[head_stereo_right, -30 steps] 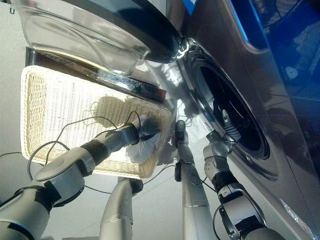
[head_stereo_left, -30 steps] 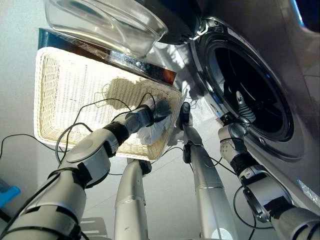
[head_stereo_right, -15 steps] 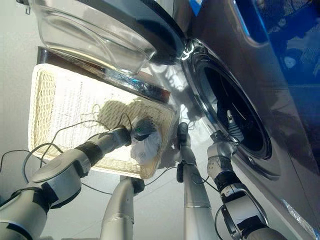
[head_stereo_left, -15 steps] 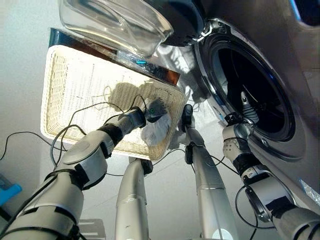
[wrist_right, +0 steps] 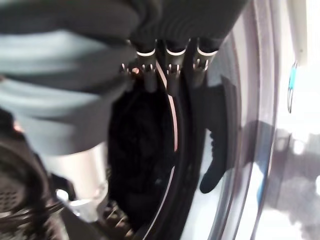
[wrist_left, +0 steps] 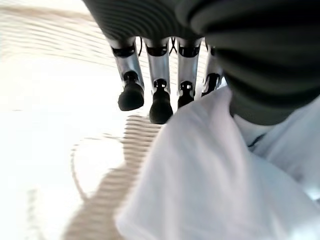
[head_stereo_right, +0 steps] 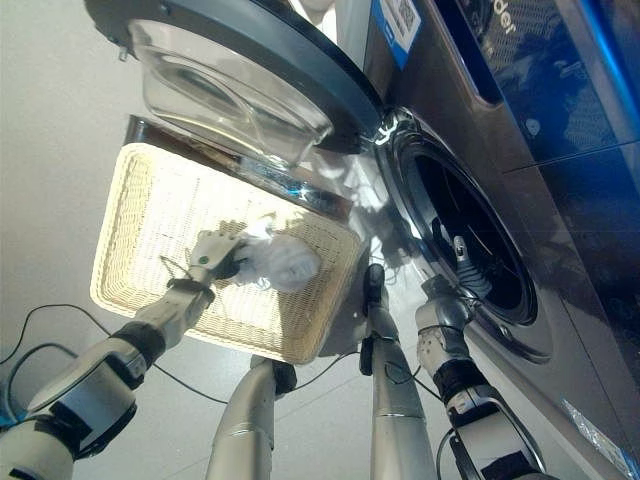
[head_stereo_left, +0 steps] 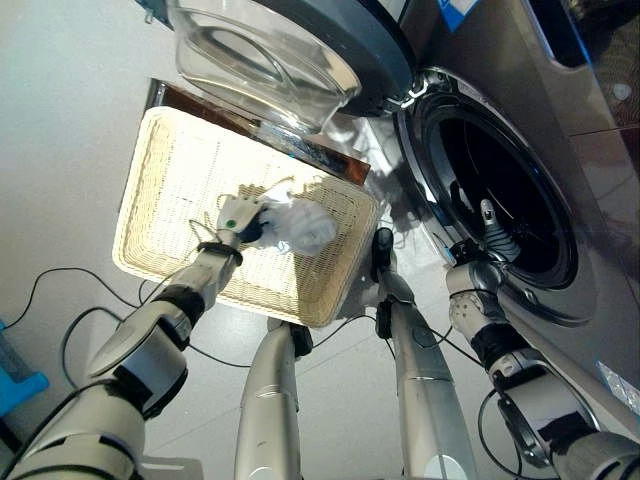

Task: Put the clothes into the washing machine.

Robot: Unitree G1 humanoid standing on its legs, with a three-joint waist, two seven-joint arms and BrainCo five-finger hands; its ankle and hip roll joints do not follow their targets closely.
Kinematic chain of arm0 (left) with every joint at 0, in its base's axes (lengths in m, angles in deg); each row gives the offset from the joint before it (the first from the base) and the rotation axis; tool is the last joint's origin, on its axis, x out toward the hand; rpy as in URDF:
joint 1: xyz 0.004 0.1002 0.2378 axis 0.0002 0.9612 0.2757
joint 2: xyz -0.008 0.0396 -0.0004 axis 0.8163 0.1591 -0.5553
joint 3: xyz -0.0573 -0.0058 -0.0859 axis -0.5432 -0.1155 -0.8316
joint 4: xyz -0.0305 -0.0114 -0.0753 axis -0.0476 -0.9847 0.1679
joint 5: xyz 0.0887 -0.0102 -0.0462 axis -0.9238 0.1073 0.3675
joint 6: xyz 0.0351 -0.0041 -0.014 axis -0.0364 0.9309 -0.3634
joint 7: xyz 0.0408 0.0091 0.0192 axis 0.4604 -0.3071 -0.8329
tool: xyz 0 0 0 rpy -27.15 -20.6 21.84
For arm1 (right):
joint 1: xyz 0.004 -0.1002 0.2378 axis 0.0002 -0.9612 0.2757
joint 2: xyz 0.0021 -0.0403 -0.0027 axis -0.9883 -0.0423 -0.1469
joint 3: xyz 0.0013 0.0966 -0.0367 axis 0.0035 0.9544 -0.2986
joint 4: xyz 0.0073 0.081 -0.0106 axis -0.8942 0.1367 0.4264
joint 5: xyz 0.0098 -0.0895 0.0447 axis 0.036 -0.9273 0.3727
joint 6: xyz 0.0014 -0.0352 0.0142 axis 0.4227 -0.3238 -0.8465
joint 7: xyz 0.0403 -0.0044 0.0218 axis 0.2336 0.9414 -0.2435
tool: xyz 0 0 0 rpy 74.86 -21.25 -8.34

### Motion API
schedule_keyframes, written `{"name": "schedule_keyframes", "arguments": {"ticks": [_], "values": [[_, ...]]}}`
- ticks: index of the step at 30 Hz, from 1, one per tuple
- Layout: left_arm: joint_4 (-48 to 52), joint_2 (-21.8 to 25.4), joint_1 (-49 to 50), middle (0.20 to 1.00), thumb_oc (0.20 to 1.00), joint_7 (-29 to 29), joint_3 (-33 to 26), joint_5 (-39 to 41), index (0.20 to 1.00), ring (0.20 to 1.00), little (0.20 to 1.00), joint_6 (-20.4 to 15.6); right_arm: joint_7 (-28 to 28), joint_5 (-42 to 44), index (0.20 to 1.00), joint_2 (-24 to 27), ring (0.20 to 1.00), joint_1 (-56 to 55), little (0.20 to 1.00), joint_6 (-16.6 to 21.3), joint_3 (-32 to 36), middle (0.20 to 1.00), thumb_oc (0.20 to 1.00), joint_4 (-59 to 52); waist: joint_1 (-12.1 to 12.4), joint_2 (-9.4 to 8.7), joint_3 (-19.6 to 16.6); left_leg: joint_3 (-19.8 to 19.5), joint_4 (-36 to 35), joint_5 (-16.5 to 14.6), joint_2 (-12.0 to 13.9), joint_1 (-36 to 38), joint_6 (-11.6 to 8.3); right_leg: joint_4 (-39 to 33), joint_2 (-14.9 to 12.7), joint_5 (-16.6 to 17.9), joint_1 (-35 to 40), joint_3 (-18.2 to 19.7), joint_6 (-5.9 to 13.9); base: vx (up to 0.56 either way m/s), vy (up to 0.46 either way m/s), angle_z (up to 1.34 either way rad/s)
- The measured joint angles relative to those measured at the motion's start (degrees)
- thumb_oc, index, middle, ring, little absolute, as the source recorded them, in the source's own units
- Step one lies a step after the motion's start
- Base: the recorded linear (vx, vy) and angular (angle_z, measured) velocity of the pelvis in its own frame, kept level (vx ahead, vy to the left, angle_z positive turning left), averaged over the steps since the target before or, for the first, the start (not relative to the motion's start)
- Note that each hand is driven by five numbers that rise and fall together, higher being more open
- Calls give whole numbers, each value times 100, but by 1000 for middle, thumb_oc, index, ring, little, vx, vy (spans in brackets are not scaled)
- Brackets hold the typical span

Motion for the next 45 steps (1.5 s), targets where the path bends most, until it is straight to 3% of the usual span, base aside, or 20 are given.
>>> {"name": "schedule_keyframes", "arguments": {"ticks": [8,9,10,17,27,34,35,45], "values": [[-36,18,91,200,200,-365,-436,575,200,200,200,87,124,-1,1000,0,1000,-1,1000,-201,1,1000,1000,7,39,-6,4,-91,-106,78,-80,-1,24,66,-76,-37,-6,-101,29,1,-7,6],[-34,20,81,708,708,-271,-419,568,708,708,708,125,126,-1,1000,2,1000,2,1000,-208,3,1000,1000,7,39,-7,4,-93,-113,79,-82,-1,25,65,-76,-27,-6,-105,14,0,0,0],[-31,19,84,1000,1000,-201,-412,566,1000,1000,1000,132,125,-1,1000,2,1000,4,1000,-210,3,1000,1000,7,36,-8,5,-94,-118,79,-82,-1,26,61,-76,-27,-6,-106,13,0,0,0],[-204,26,-142,1000,1000,811,38,346,1000,1000,1000,113,-167,8,1000,14,1000,14,1000,-242,2,1000,1000,145,-8,-12,7,-91,-134,89,-87,-1,40,39,-74,-30,-3,-106,16,0,0,0],[-214,-3,-204,1000,1000,1015,83,812,1000,1000,1000,176,-366,44,1000,11,1000,88,1000,-242,-2,1000,1000,305,-111,-13,8,-91,-132,92,-74,-1,44,36,-55,-31,-1,-102,18,0,0,0],[-155,-5,-94,1000,1000,142,20,848,1000,1000,1000,433,-354,39,1000,9,1000,68,1000,-241,-64,1000,1000,228,-107,-13,8,-93,-135,92,-78,-2,44,36,-58,-33,-2,-104,21,0,0,0],[-93,-16,2,1000,1000,-191,-216,873,1000,1000,1000,502,-354,33,1000,-13,1000,11,1000,-241,-76,1000,1000,199,-105,-13,8,-97,-143,92,-78,-2,43,37,-59,-38,-3,-107,26,0,0,0],[777,-123,871,1000,1000,-1511,-1281,1137,1000,1000,1000,456,-228,-119,1000,-99,1000,-510,1000,-235,-98,1000,1000,-219,44,-13,8,-154,-150,101,-91,3,46,65,-88,-65,19,-155,18,3,-14,2]]}}
